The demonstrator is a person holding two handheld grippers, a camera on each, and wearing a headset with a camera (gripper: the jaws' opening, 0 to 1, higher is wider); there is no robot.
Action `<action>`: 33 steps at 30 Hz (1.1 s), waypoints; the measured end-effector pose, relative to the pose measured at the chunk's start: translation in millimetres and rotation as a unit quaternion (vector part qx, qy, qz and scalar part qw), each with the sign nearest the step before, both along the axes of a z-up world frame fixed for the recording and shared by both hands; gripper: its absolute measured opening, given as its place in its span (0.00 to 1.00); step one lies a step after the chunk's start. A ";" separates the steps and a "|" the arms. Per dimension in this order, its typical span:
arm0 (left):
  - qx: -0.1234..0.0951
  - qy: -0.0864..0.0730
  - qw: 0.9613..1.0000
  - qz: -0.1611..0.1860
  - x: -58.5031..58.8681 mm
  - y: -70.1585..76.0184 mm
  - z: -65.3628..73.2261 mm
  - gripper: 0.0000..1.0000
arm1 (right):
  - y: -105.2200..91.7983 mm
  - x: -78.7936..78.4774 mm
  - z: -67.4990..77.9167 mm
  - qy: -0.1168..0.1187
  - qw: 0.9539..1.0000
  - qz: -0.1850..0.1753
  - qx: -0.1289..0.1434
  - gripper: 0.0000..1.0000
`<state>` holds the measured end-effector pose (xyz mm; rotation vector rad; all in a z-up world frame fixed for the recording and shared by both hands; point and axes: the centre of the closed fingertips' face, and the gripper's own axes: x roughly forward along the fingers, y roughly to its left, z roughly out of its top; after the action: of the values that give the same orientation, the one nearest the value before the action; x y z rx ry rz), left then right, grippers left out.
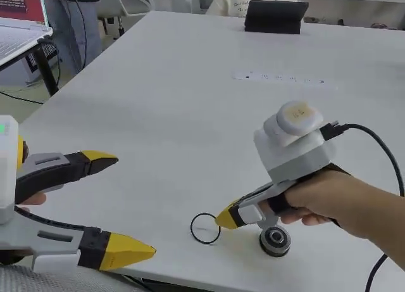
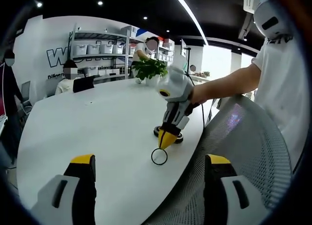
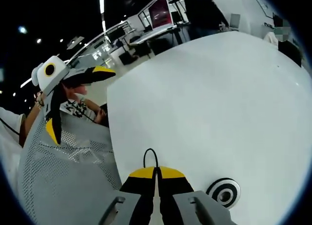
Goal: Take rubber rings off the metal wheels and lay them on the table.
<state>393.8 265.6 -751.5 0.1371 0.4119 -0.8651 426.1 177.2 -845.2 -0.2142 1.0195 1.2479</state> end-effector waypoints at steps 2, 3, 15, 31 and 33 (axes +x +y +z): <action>0.002 0.000 1.000 0.000 0.3 0.5 -0.2 0.91 | -1.5 1.4 -3.9 -0.003 1.000 -0.002 -0.005 0.00; 0.002 0.000 1.000 0.000 0.4 0.6 -0.3 0.91 | -2.4 2.4 -5.7 -0.004 1.000 -0.004 -0.007 0.00; 0.004 -0.001 1.000 0.000 0.4 0.6 -0.5 0.91 | -5.4 5.8 -14.1 -0.022 1.000 -0.004 -0.019 0.00; 0.010 0.000 1.000 -0.004 -1.5 0.2 0.3 0.90 | -16.0 10.2 10.8 -0.047 0.999 0.006 -0.012 0.05; 0.011 0.001 1.000 -0.006 -1.7 -0.3 0.3 0.90 | -17.7 9.4 14.6 -0.049 0.999 0.008 -0.010 0.06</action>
<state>392.1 265.3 -751.2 0.1587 0.4220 -0.8725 435.5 159.5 -830.6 -0.2966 0.9467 1.2295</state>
